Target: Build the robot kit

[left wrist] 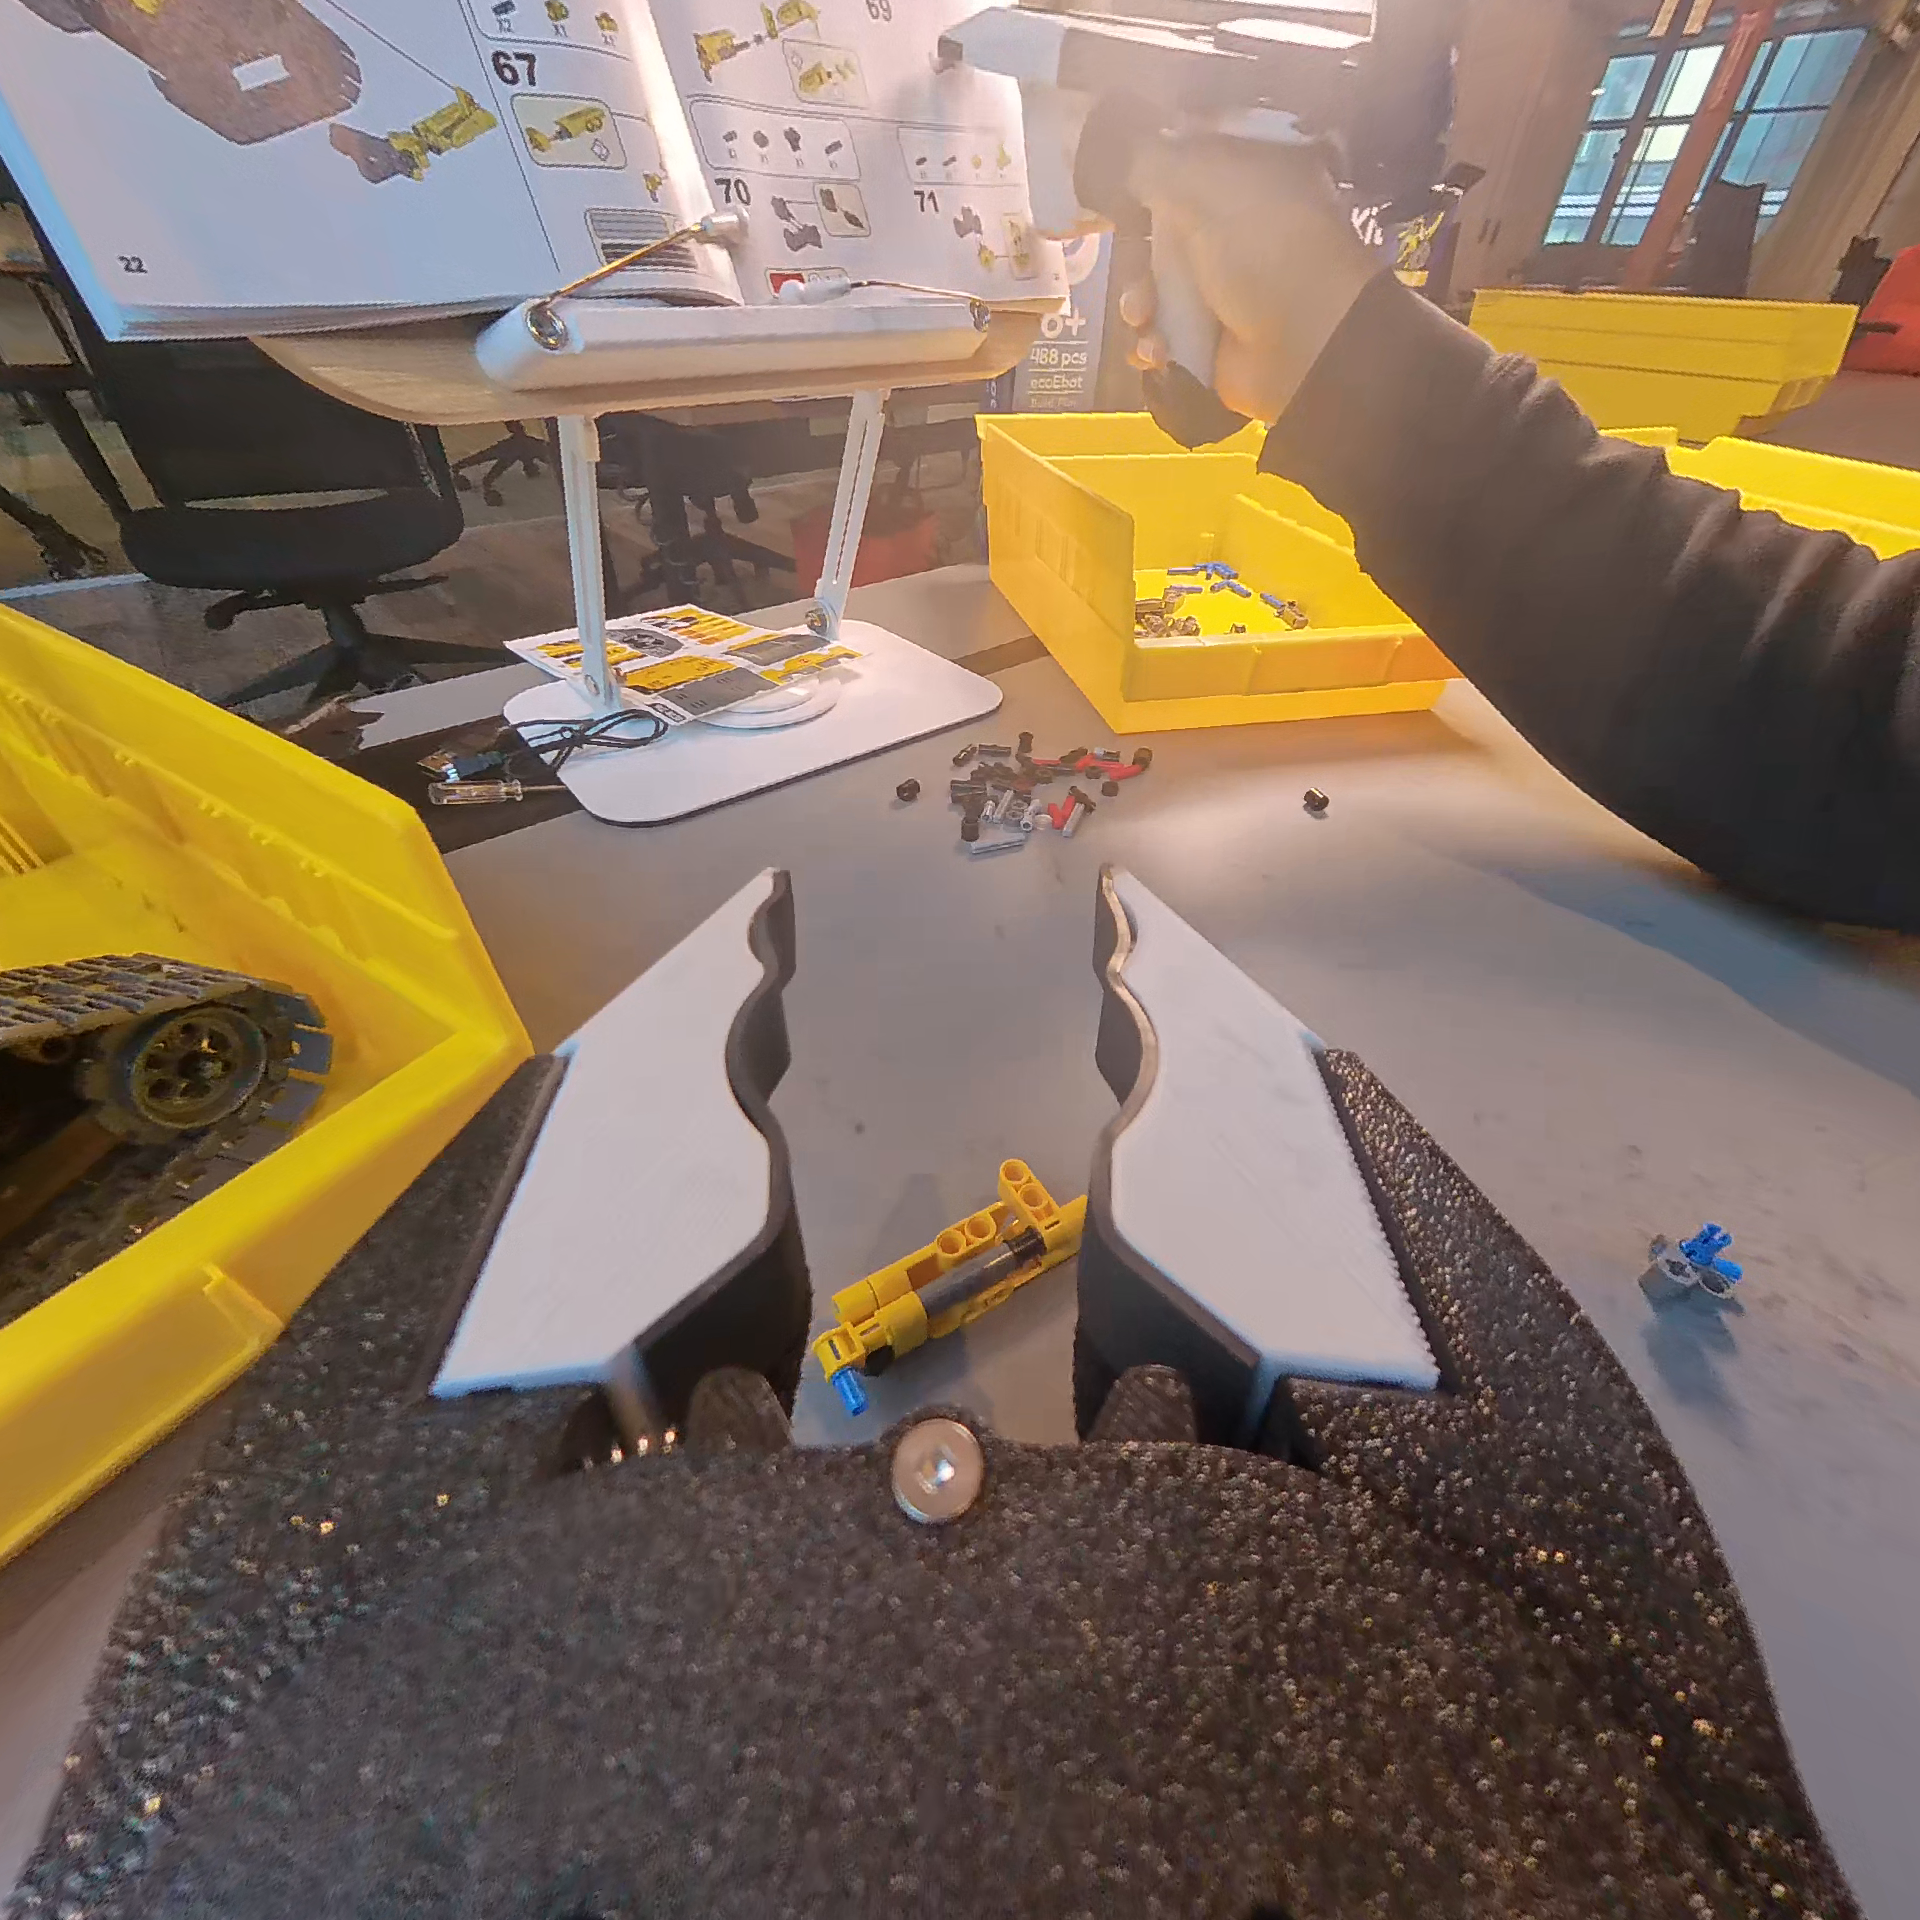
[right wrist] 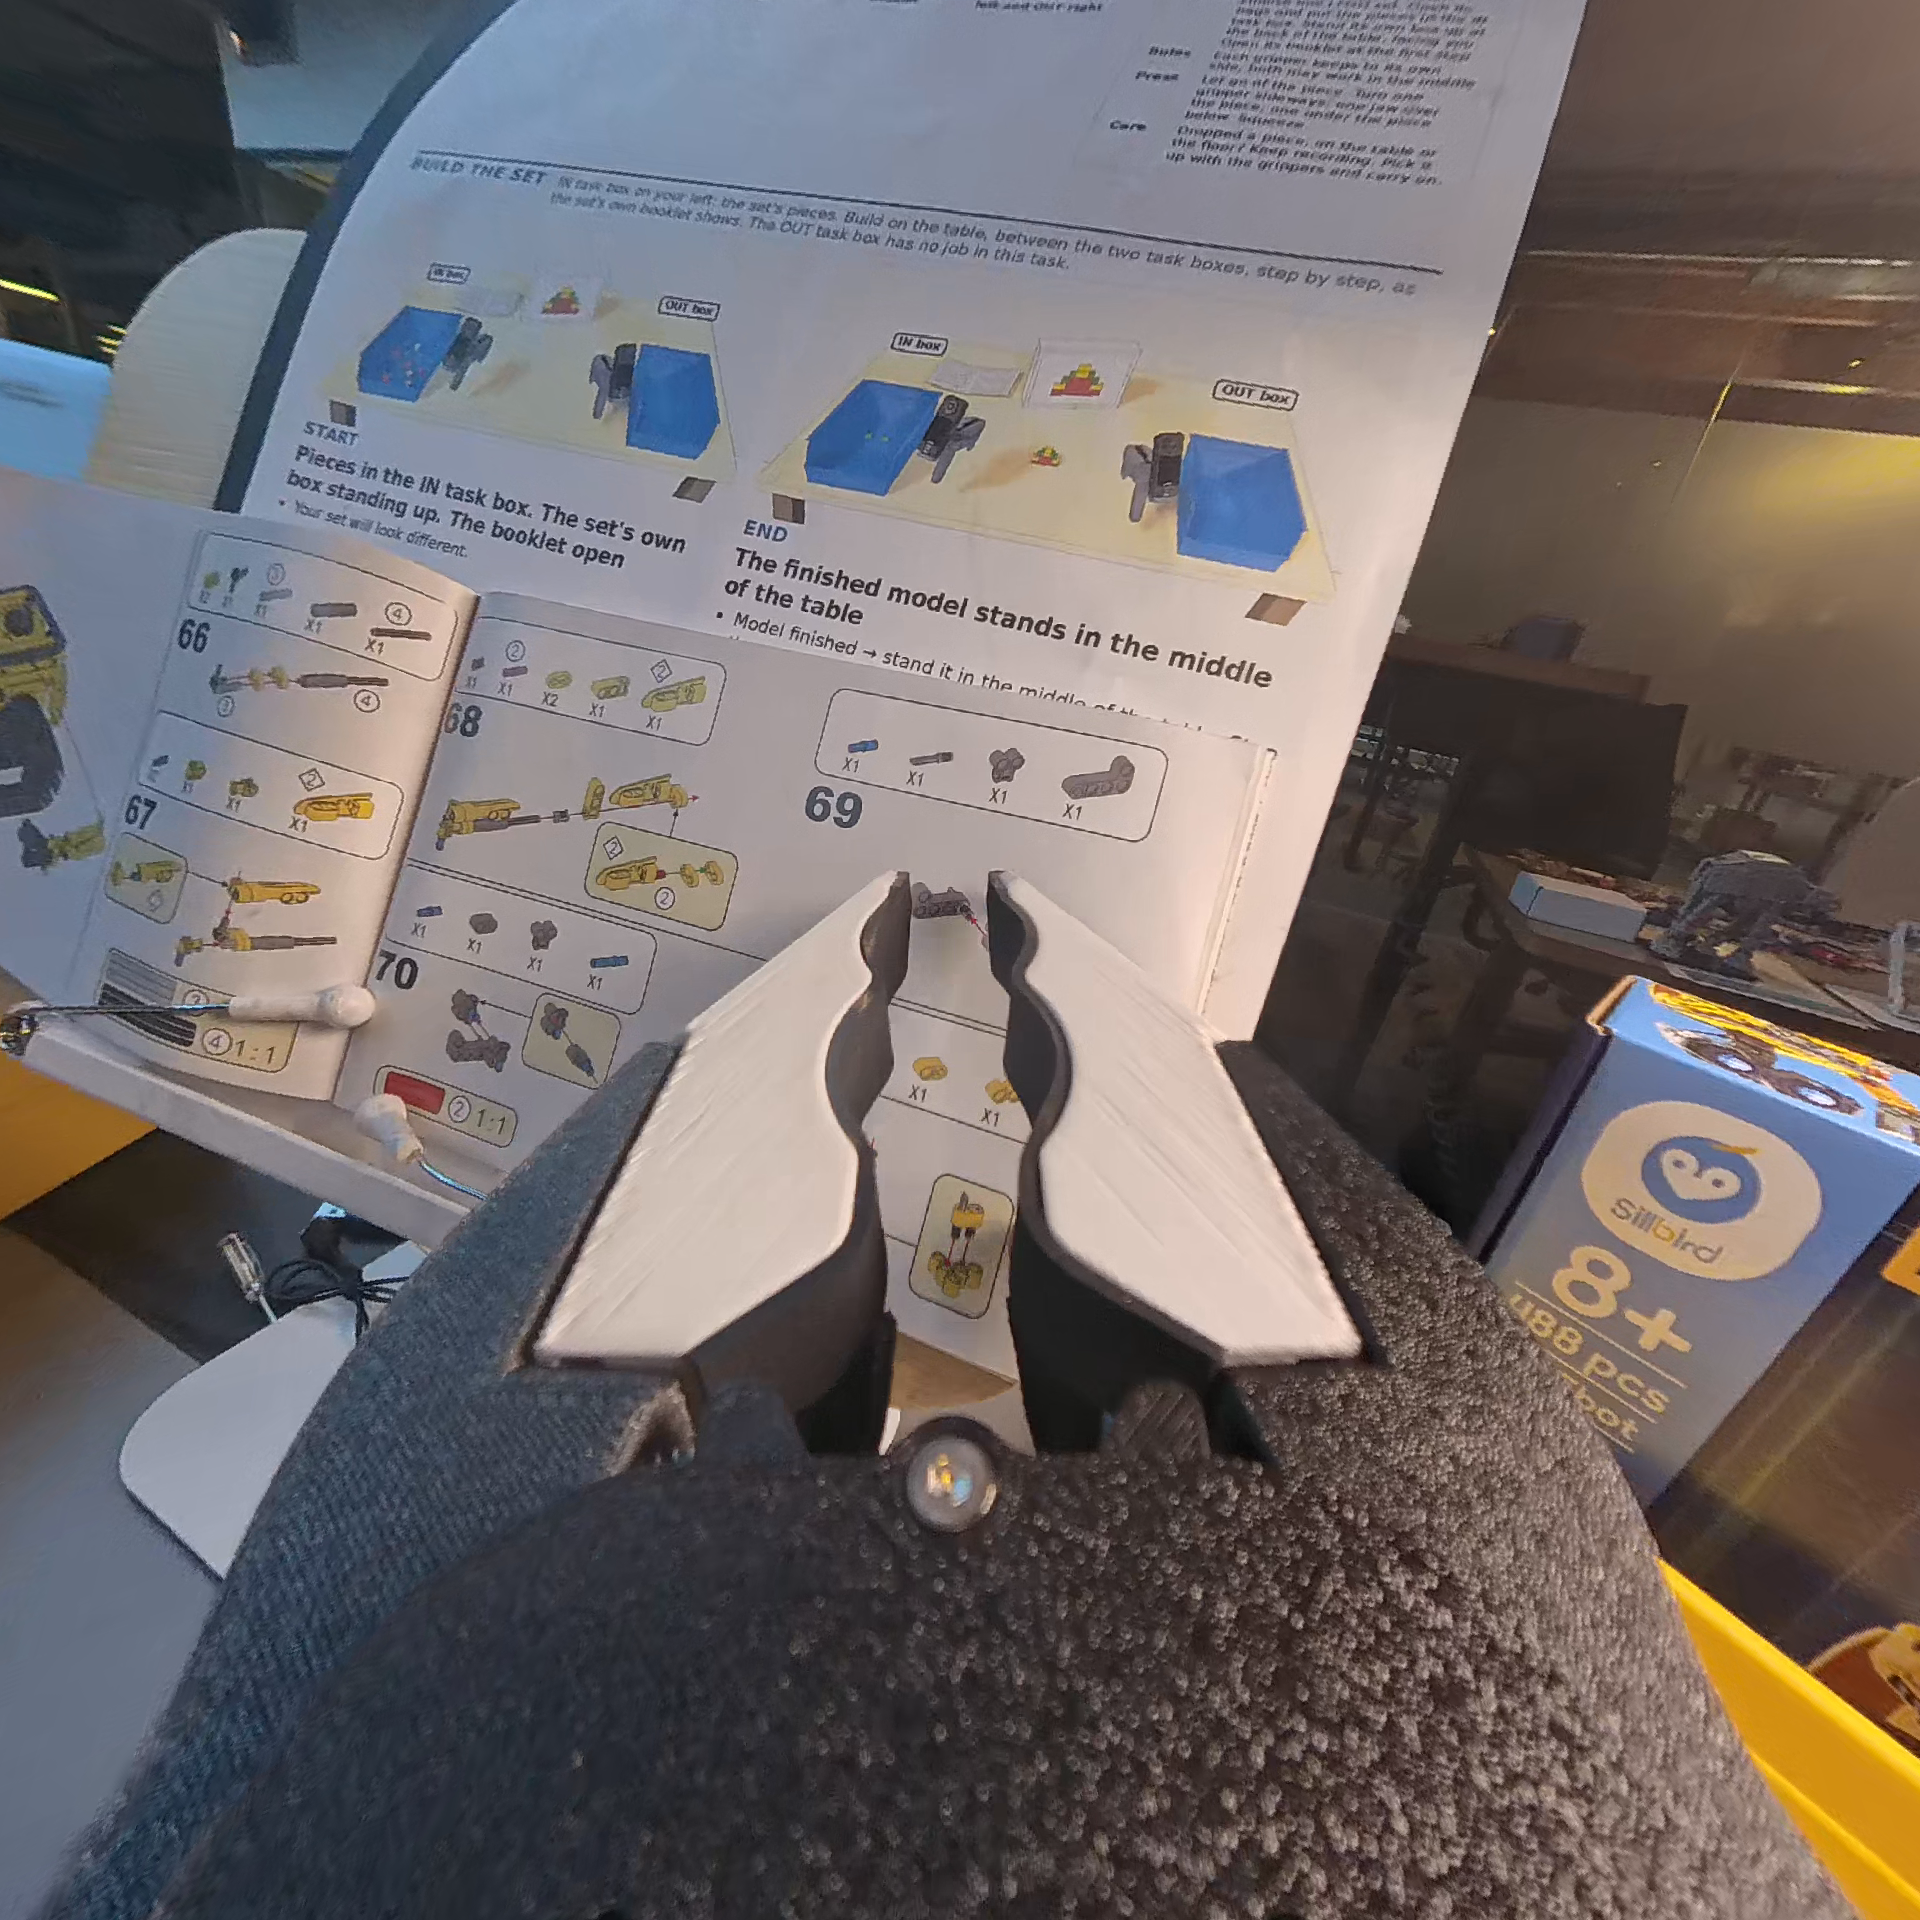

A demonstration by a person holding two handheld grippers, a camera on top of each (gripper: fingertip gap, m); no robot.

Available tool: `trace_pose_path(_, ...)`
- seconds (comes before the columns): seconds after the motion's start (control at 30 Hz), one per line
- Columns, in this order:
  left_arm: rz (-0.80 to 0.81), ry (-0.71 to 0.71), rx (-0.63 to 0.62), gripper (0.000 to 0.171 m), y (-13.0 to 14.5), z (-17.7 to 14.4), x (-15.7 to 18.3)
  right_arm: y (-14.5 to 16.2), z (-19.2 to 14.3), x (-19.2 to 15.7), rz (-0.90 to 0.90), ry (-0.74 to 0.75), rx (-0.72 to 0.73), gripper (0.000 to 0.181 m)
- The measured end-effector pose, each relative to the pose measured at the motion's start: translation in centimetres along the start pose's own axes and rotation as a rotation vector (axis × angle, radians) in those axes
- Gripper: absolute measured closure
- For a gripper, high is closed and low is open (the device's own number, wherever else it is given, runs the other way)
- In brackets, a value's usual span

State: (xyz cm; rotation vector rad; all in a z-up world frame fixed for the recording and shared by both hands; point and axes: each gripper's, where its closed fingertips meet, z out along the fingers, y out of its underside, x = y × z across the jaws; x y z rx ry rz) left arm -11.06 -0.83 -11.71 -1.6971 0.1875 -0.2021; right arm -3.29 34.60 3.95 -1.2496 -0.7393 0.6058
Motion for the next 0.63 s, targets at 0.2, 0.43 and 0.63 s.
trace_pose_path(0.2,0.013,0.0,-0.001,0.115,0.0,0.0,0.1,0.3,0.2,0.0,-0.011,-0.002,-0.01,0.167)
trace_pose_path(0.43,0.017,0.0,0.0,0.115,0.0,0.0,0.1,0.3,-0.1,0.3,-0.016,0.0,-0.009,0.167)
trace_pose_path(0.63,0.027,0.003,0.0,0.115,0.0,0.0,0.3,0.0,-0.7,1.4,0.009,0.015,0.003,0.166)
